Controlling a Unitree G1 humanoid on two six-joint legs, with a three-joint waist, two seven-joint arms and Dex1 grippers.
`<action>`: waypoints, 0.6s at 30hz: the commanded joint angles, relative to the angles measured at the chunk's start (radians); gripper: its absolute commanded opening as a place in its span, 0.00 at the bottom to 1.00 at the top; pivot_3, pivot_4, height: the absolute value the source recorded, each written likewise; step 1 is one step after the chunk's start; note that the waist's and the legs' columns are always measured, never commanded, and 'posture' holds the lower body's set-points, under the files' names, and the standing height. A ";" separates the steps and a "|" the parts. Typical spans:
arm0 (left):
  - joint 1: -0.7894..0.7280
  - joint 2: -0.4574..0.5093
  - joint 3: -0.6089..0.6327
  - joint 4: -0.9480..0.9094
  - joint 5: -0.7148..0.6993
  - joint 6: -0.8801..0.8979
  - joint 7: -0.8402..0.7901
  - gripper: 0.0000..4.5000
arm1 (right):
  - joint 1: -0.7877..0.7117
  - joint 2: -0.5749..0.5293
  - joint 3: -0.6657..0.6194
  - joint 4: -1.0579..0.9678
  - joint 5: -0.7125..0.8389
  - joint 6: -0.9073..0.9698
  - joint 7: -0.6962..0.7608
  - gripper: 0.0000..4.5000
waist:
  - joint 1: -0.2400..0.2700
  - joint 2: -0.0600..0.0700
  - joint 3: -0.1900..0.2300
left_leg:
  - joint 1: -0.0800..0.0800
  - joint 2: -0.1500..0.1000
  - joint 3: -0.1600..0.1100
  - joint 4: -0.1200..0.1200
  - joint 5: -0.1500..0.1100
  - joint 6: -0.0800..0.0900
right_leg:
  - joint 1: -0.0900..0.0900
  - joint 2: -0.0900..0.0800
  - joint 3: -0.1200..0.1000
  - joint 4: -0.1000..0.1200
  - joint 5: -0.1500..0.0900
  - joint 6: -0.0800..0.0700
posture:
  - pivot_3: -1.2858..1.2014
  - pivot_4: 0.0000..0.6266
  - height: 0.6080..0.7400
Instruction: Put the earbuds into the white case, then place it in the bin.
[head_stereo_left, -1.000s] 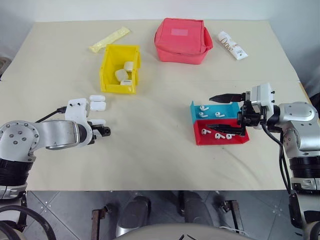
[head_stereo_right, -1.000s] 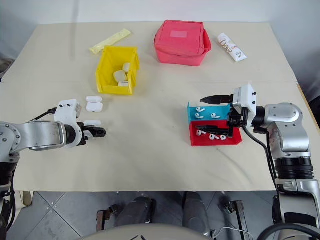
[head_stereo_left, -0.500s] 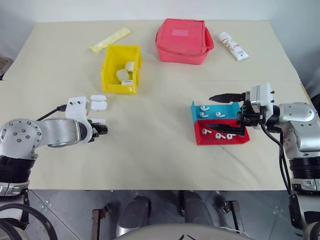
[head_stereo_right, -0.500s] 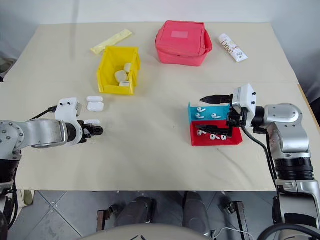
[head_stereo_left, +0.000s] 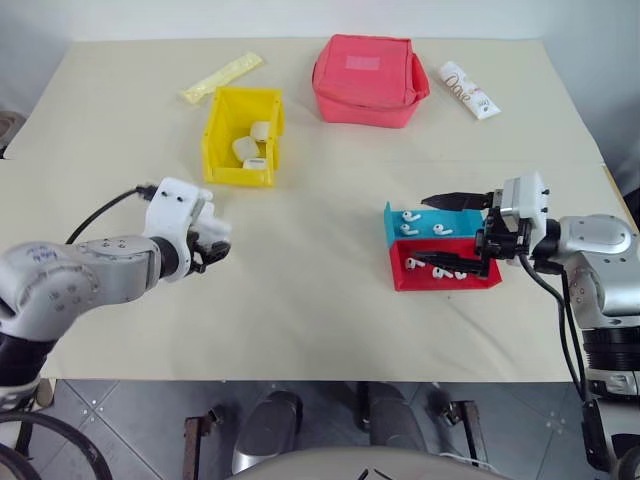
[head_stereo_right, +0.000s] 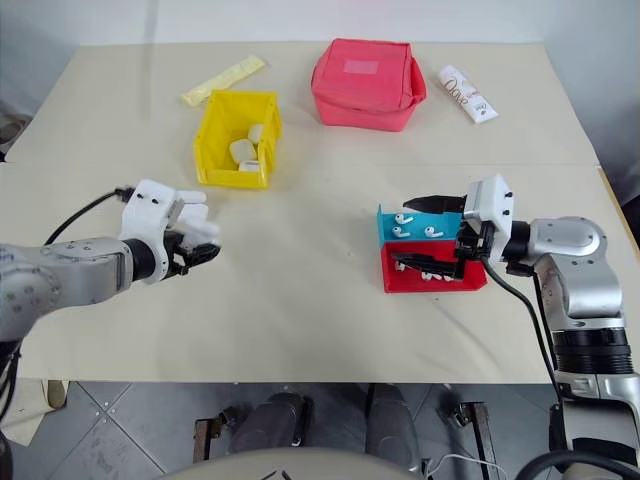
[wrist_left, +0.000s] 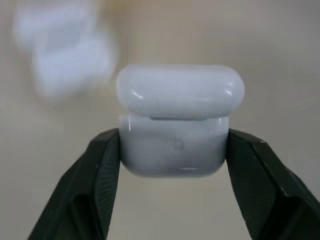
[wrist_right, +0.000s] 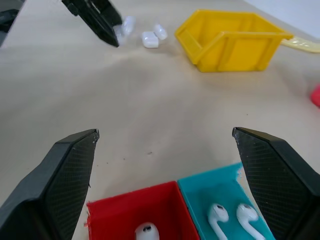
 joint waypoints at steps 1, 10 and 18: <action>0.082 -0.051 0.012 -0.048 0.266 -0.380 -0.374 0.62 | 0.018 -0.021 -0.053 -0.067 0.022 0.018 -0.042 1.00 | -0.002 0.000 0.000 | 0.000 0.001 0.001 0.000 0.000 0.000 | 0.000 0.000 0.000 -0.001 0.000 0.000 | 0.52 0.24 1.00; 0.034 -0.382 0.045 0.174 0.437 -0.798 -0.861 0.62 | 0.223 -0.042 -0.144 -0.283 -0.016 0.154 -0.267 1.00 | 0.010 -0.002 -0.001 | -0.003 0.011 0.008 0.002 -0.001 0.002 | 0.000 0.003 -0.001 -0.009 0.007 -0.002 | 0.52 0.24 1.00; -0.060 -0.585 0.023 0.433 0.499 -0.969 -1.183 0.62 | 0.528 -0.158 -0.318 -0.530 -0.100 0.504 -0.479 1.00 | 0.012 -0.003 -0.002 | -0.006 0.010 0.012 0.004 0.000 0.005 | 0.000 0.004 0.000 -0.015 0.011 0.001 | 0.52 0.24 1.00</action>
